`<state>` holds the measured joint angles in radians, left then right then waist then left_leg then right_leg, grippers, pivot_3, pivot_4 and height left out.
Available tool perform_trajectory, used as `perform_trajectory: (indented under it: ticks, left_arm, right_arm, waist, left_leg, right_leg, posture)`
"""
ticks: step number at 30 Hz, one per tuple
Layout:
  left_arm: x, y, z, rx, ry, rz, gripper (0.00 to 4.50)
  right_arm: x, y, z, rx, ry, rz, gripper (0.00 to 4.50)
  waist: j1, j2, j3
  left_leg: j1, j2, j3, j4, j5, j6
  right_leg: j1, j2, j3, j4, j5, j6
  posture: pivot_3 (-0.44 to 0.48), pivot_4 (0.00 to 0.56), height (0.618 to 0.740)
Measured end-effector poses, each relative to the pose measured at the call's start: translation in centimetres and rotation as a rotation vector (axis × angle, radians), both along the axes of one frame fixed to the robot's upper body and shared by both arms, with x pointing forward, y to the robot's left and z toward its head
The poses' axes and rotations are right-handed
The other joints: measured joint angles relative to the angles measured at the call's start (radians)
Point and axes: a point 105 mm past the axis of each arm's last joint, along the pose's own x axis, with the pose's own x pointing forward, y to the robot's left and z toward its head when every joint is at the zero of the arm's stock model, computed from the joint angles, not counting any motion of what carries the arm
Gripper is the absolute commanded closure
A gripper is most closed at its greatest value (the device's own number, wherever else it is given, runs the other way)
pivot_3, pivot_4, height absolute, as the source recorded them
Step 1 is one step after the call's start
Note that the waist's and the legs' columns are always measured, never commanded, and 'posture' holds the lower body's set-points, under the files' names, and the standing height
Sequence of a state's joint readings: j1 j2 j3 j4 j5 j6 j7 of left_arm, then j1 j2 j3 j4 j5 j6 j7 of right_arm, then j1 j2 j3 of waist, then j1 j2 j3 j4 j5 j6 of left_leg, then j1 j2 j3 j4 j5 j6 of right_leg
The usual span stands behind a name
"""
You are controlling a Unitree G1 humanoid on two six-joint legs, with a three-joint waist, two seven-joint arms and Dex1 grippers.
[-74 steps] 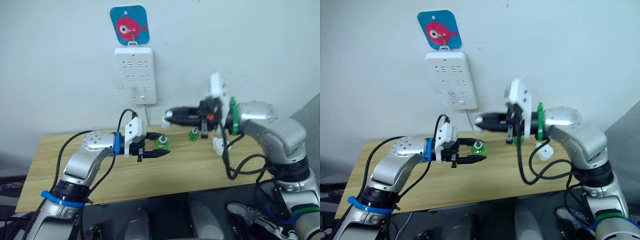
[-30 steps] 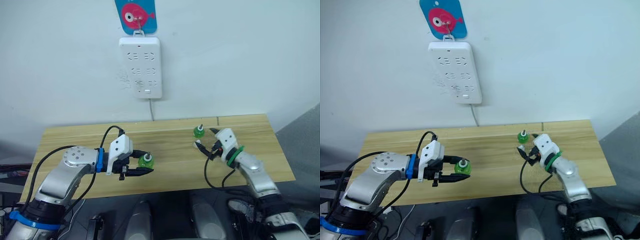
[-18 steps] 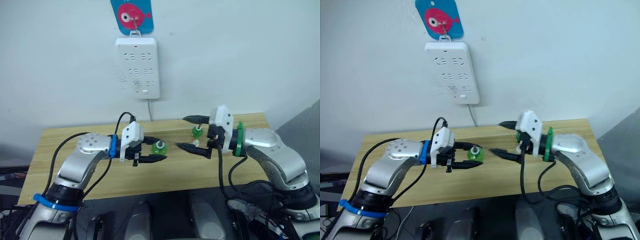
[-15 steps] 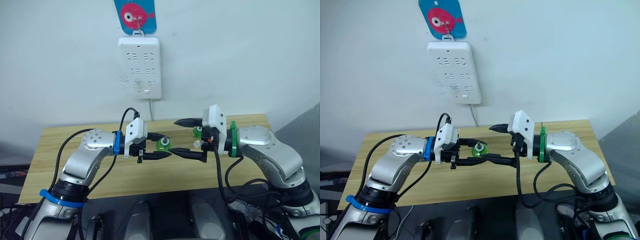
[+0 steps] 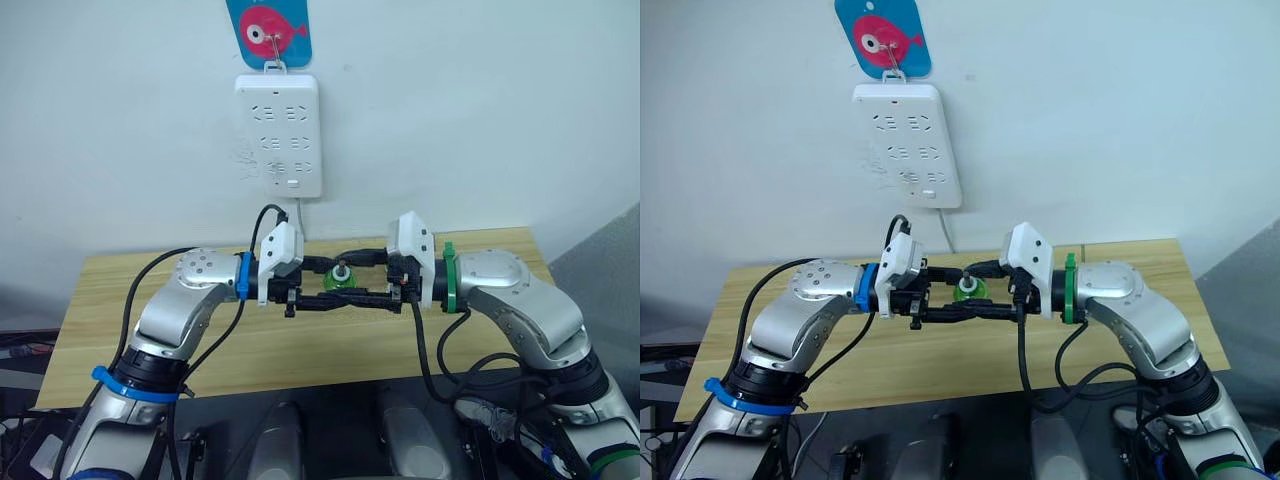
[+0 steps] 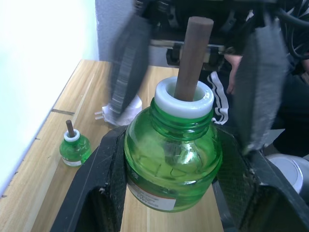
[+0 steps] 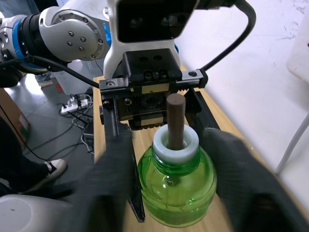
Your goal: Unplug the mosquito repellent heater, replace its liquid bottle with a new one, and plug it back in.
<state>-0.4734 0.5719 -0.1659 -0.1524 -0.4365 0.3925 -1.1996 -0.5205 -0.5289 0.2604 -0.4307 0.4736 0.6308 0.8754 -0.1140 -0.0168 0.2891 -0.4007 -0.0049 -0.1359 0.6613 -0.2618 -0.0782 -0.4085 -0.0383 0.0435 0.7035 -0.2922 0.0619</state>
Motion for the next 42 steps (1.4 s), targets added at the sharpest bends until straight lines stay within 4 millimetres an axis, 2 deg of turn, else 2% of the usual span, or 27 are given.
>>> perform_trajectory:
  ticks: [2,10,12,17,21,24,29,34,42]
  left_arm:
    - [0.1,0.0,0.0,-0.002,0.009,0.006,2.26]
    - [0.1,0.0,0.1,-0.012,0.015,0.009,2.26]
    - [0.1,0.0,0.2,-0.024,0.025,0.011,1.54]
    - [0.8,0.6,0.2,-0.037,0.024,0.050,0.10]
    - [1.1,1.1,-0.1,-0.093,0.133,0.102,0.07]
    - [1.6,0.5,1.1,-0.253,0.270,0.149,0.07]
    - [1.8,0.1,3.7,-0.452,0.469,0.185,0.07]
    - [1.2,-0.9,4.8,-0.579,0.636,0.156,0.07]
    - [1.6,-1.5,7.1,-0.743,0.725,0.164,0.07]
  right_arm:
    - [0.1,-0.1,0.0,-0.005,-0.011,-0.002,3.69]
    - [0.4,-0.1,0.1,0.002,-0.013,0.003,3.69]
    - [0.4,-0.1,0.3,0.015,-0.006,0.003,3.69]
    - [1.1,-0.9,1.1,0.078,0.048,-0.040,3.69]
    - [2.5,-2.5,3.8,0.227,0.102,-0.136,3.69]
    - [3.1,-3.5,4.8,0.346,0.189,-0.193,3.69]
    - [3.2,-4.2,5.5,0.528,0.377,-0.241,3.69]
    - [3.0,-4.2,5.9,0.685,0.529,-0.254,3.69]
    - [2.9,-4.4,6.6,0.807,0.674,-0.275,3.69]
  waist:
    - [0.000,0.000,0.000]
    - [0.000,0.000,-0.001]
    - [0.000,0.000,-0.002]
    - [0.000,0.000,-0.006]
    - [-0.001,0.000,-0.008]
    - [0.001,-0.001,-0.009]
    - [-0.007,-0.001,-0.011]
    - [-0.019,-0.001,-0.020]
    - [-0.027,0.000,-0.022]
  left_leg:
    - [0.000,0.000,0.000,0.000,0.000,0.000]
    - [0.000,0.000,0.000,0.000,0.000,0.000]
    - [0.000,0.000,0.000,0.000,0.000,0.000]
    - [0.000,0.000,0.000,0.000,0.000,0.000]
    - [0.000,0.000,0.000,0.000,0.000,0.000]
    - [-0.001,0.000,-0.001,0.001,0.000,0.000]
    - [0.000,0.000,0.000,0.001,0.000,0.000]
    - [0.000,0.000,0.000,0.001,0.000,0.000]
    - [0.000,0.000,0.001,0.001,0.000,0.000]
  right_leg:
    - [0.000,0.000,0.000,0.000,0.000,0.000]
    - [0.000,0.000,0.000,0.000,0.000,0.000]
    - [0.000,0.000,0.000,0.000,0.000,0.000]
    - [0.000,0.000,0.000,0.000,0.000,0.000]
    - [0.000,0.000,0.000,0.000,0.000,0.000]
    - [0.000,0.000,-0.001,0.000,0.000,0.000]
    - [-0.001,-0.001,0.000,0.002,0.000,0.000]
    - [-0.001,-0.001,0.000,0.002,0.000,0.000]
    - [-0.001,0.000,0.001,0.003,0.000,0.000]
  posture:
    - [-0.158,0.192,0.734]
    - [-0.161,0.178,0.734]
    - [-0.161,0.178,0.734]
    - [-0.168,0.171,0.734]
    - [-0.176,0.170,0.734]
    - [-0.182,0.171,0.734]
    - [-0.188,0.175,0.734]
    - [-0.190,0.177,0.734]
    - [-0.193,0.179,0.734]
